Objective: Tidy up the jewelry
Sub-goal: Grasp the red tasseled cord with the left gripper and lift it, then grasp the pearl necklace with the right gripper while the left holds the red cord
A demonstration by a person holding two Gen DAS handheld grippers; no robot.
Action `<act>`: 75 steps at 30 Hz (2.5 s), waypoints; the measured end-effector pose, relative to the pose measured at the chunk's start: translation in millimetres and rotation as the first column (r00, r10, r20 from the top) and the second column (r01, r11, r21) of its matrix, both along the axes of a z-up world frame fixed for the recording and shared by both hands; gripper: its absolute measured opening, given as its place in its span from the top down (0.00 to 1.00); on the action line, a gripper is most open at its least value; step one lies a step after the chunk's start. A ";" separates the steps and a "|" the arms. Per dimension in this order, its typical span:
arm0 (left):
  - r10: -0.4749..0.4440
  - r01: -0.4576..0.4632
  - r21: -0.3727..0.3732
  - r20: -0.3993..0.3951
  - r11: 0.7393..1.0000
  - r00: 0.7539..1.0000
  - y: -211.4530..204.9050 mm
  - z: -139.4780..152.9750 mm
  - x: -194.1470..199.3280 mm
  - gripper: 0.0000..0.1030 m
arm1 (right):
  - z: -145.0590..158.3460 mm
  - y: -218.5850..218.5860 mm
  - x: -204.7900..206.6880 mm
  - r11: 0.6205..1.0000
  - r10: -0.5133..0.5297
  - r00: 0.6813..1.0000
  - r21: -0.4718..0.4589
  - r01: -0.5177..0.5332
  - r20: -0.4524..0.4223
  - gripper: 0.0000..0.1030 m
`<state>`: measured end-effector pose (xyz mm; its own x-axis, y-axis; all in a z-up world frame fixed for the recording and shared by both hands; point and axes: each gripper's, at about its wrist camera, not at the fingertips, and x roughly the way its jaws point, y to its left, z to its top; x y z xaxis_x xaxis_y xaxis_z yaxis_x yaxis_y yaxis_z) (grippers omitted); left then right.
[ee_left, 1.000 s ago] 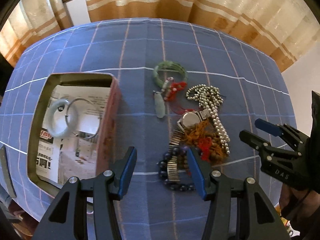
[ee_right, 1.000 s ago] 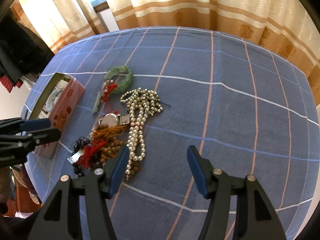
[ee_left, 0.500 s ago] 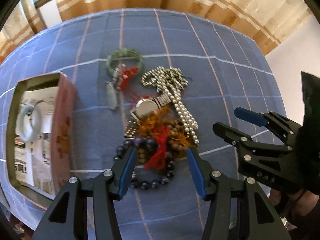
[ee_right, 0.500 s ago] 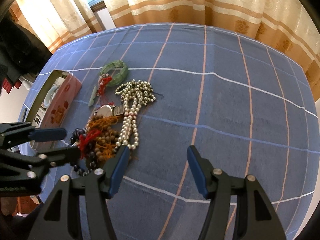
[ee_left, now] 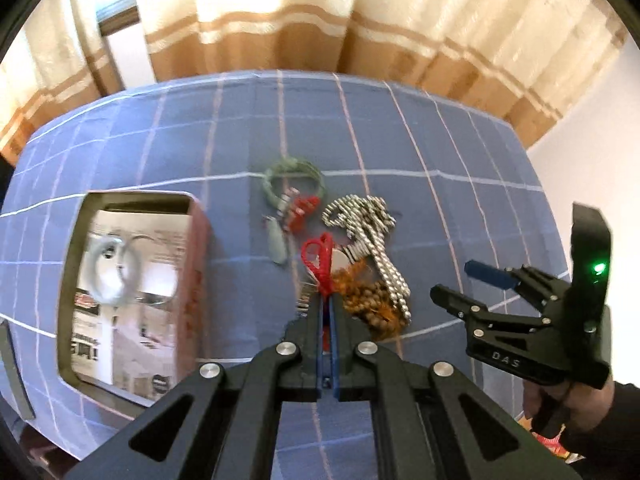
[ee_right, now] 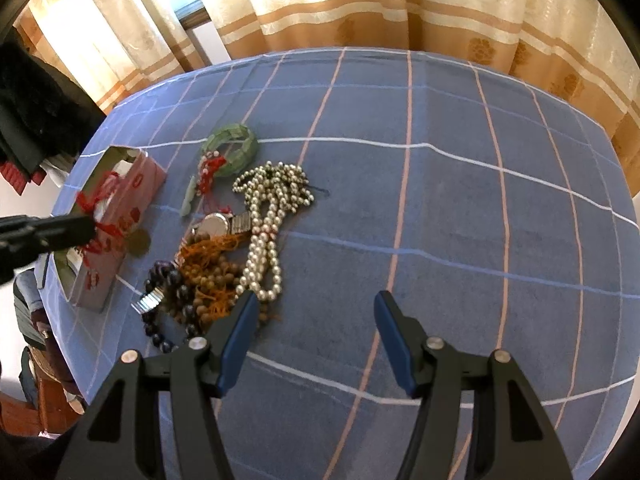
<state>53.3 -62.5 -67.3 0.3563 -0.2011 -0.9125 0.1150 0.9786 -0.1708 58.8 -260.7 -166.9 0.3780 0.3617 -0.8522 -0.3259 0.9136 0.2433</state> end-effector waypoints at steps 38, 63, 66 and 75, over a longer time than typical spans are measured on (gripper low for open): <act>0.090 -0.090 -0.009 0.030 0.996 0.996 41.7 10.4 21.0 0.99 | 12.1 44.9 68.9 0.998 0.059 0.997 0.026 -0.060 0.055 0.92; 0.137 -0.138 0.023 0.050 0.990 0.989 59.3 5.1 43.8 0.99 | -16.2 75.3 95.8 0.993 0.108 0.994 -0.055 -0.108 0.006 0.72; 0.138 -0.140 0.020 0.058 0.990 0.989 61.0 7.6 46.1 0.99 | -11.2 74.4 92.0 0.991 0.126 0.992 -0.050 -0.125 0.020 0.85; 0.150 -0.151 0.004 0.074 0.988 0.986 66.9 14.8 47.3 0.99 | 43.0 58.6 74.0 0.991 0.125 0.986 0.037 -0.130 0.115 0.87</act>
